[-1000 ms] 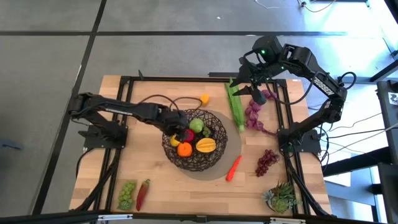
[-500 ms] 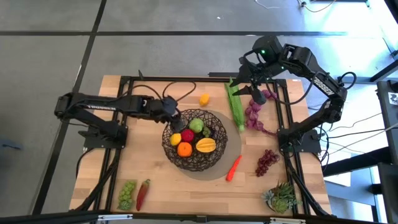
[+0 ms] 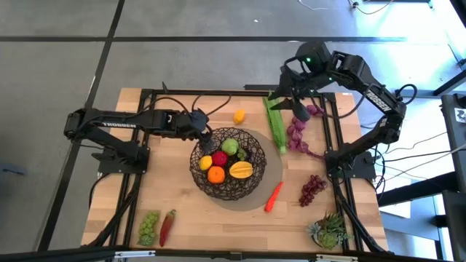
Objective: Build produce basket
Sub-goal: Put the lemon into the wire basket
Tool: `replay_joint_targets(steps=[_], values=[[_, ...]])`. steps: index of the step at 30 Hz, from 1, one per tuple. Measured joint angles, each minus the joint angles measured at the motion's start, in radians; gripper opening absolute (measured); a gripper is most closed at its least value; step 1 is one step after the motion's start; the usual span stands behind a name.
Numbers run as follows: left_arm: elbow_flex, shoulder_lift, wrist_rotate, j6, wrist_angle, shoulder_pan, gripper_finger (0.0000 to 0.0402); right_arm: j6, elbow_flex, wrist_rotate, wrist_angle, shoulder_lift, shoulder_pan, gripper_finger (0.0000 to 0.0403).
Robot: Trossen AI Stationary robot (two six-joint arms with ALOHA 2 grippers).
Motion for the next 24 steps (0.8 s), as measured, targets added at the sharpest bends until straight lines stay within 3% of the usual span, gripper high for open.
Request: replay_joint_targets(steps=[4,9,16,24], values=[[0.0,0.0,0.0,0.032,0.006,0.0,0.0254,0.145,0.0,0.124,0.019,0.024,-0.001,0.0177],[0.0,0.0,-0.001,0.049,0.015,0.027,0.0256,0.137,0.0,0.227,0.016,0.084,-0.016,0.0177],[0.0,0.0,0.0,0.018,0.014,0.087,0.0254,-0.019,0.0,0.227,0.017,0.24,-0.077,0.0177],[0.0,0.0,0.011,-0.007,0.012,0.164,0.0254,-0.302,0.0,0.219,0.053,0.419,-0.141,0.0177]])
